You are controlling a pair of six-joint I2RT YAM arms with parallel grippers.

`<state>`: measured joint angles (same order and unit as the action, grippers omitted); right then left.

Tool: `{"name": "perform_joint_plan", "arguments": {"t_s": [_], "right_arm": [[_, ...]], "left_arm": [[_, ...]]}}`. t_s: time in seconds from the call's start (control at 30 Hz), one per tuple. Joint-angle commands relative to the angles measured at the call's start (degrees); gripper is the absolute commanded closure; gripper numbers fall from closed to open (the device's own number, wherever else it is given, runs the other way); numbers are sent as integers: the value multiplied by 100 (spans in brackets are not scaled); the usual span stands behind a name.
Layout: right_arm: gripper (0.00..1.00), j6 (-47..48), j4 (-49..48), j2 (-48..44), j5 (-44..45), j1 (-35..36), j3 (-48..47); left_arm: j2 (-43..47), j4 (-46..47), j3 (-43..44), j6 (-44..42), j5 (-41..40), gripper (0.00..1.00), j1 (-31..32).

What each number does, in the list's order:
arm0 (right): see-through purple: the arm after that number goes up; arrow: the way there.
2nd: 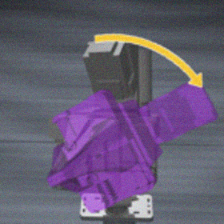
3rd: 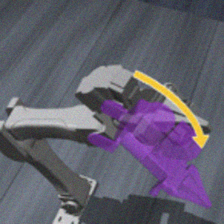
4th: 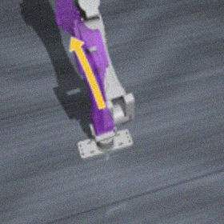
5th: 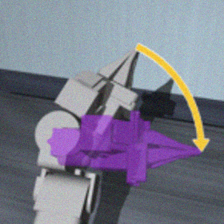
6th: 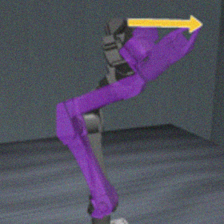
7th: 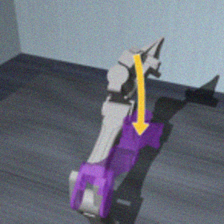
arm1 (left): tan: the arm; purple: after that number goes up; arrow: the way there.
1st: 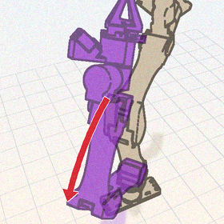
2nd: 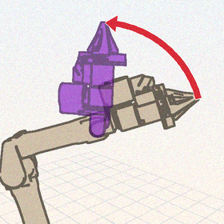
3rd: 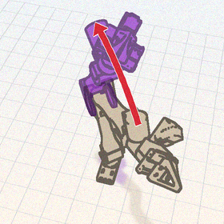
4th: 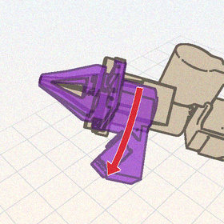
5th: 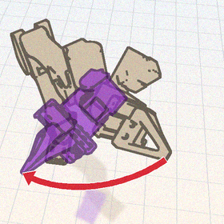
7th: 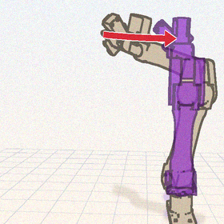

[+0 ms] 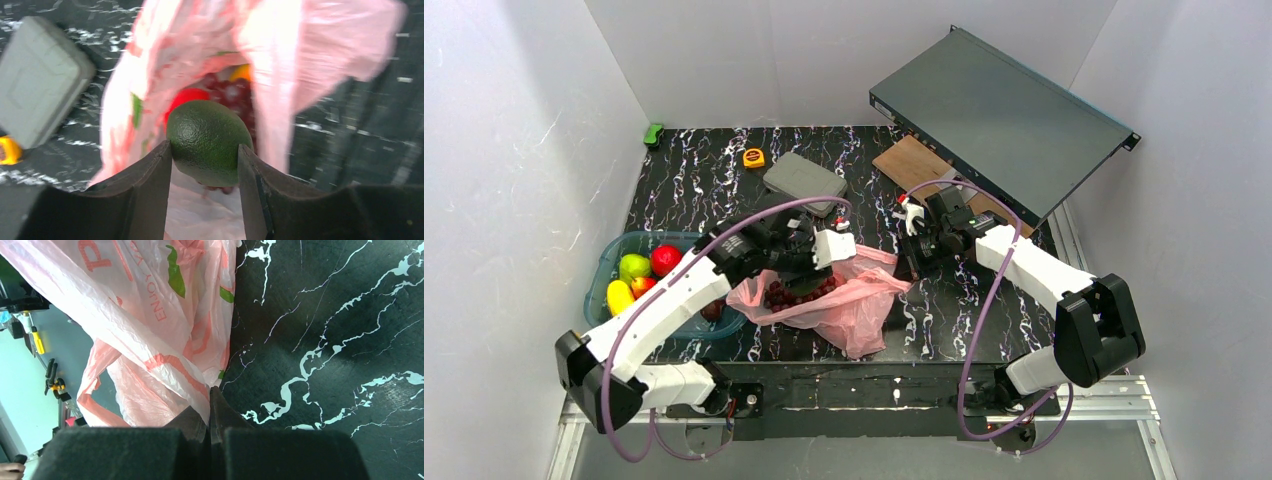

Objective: Place the fake fruits into the plastic bag and tie a complex knot

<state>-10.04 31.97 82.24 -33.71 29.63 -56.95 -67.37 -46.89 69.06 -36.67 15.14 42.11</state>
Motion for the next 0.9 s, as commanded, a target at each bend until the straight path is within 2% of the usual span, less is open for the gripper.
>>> {"name": "perform_joint_plan", "arguments": {"t_s": [0.0, 0.1, 0.17, 0.23, 0.3, 0.33, 0.4, 0.5, 0.67, 0.87], "right_arm": [[99, 177, 126, -147, -206, -32, -216], [99, 162, 101, -109, -268, -27, -225], [99, 152, 106, -103, -268, -27, -252], [99, 155, 131, -99, -265, -29, -310], [99, 188, 170, -66, -267, -23, -376], [99, 199, 197, -61, -266, -27, -415], [99, 236, 234, -73, -259, -34, -482], [99, 282, 259, -117, -282, -27, -572], [99, 227, 237, -103, -466, -27, -654], [99, 169, 228, -191, -605, -27, -695]], "left_arm": [[-133, 1683, -480, -603, -1131, 89, 7], [-443, 2371, -733, -447, -1329, 92, 5], [-532, 2480, -745, -216, -888, 85, 4], [-604, 2453, -652, 184, -348, 65, 6], [-690, 2230, -450, 614, 28, 34, 2], [-710, 2072, -335, 829, 135, 26, -7], [-643, 1730, -136, 1081, 381, 19, -42], [-318, 1349, 37, 1262, 1146, 16, -229], [23, 1021, 208, 694, 2579, 20, -230], [-559, 1370, 620, 389, 2242, 34, 177]]}}
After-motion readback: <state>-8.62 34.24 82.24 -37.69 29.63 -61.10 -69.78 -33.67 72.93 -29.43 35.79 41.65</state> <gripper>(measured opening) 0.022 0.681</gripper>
